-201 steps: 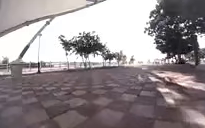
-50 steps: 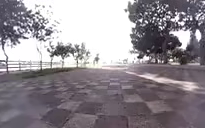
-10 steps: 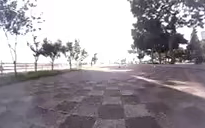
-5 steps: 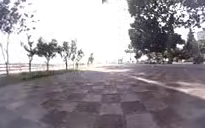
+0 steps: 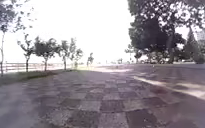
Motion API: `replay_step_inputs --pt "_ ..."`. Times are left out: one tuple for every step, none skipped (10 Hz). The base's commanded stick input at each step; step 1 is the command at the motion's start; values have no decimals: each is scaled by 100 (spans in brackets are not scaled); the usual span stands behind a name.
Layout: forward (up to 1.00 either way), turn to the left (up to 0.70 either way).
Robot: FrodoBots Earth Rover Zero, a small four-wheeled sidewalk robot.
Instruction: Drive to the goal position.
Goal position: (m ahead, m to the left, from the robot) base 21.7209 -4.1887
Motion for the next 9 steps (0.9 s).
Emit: replay_step_inputs --pt "70 0" --pt "70 0" --pt "70 0" --pt "70 0" --pt "70 0" --pt "70 0" --pt "70 0" --pt "70 0" --pt "70 0"
